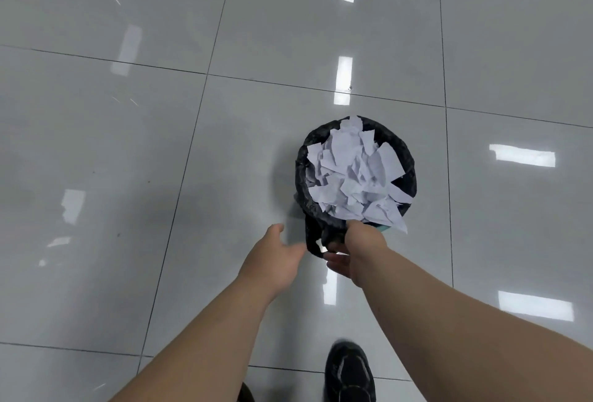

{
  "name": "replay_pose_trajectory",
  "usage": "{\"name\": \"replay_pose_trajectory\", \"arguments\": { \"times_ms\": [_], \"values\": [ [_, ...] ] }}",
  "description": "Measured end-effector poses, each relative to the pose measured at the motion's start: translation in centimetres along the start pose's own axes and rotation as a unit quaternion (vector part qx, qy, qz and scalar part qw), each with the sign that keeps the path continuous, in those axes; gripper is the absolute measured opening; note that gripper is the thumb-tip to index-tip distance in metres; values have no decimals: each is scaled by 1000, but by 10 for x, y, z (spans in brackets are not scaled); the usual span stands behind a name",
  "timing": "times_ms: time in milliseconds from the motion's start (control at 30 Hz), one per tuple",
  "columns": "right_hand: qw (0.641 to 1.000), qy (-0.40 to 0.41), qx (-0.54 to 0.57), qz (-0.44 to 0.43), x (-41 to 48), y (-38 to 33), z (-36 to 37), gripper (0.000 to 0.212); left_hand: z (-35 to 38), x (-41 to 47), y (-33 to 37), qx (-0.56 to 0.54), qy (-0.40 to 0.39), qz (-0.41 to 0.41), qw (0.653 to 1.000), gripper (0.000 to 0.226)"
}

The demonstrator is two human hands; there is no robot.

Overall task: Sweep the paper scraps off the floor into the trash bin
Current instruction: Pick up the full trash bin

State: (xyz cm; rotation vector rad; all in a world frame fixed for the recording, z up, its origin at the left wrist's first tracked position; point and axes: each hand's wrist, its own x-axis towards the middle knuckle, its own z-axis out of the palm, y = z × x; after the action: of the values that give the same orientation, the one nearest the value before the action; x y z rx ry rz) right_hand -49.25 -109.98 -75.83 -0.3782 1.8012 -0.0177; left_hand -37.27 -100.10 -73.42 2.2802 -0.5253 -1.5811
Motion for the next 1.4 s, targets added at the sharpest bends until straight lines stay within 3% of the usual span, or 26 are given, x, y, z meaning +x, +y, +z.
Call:
{"name": "replay_pose_trajectory", "arguments": {
  "times_ms": [233,333,500,700,967,1200,1300,1400],
  "values": [
    [990,40,133,9,27,-12,21,26,1,31,3,5,1,9,1000,69],
    [990,53,130,17,23,-21,22,20,-5,27,5,-4,-2,10,1000,68],
    [998,40,46,-31,-20,-25,33,13,-41,-9,5,-47,29,16,998,60],
    [980,26,-150,-131,-132,-27,68,9,-121,-82,-26,-111,106,-22,988,55],
    [892,-56,-369,-256,-278,33,170,20,-218,-206,-138,-267,218,-89,934,56],
    [735,-94,-581,-337,-383,153,279,30,-261,-321,-268,-392,291,-176,855,56],
    [695,-103,-623,-344,-416,203,320,33,-280,-352,-318,-433,318,-191,822,69],
    [647,-111,-667,-352,-441,264,373,33,-304,-384,-377,-460,355,-203,788,59]
  ]
}}
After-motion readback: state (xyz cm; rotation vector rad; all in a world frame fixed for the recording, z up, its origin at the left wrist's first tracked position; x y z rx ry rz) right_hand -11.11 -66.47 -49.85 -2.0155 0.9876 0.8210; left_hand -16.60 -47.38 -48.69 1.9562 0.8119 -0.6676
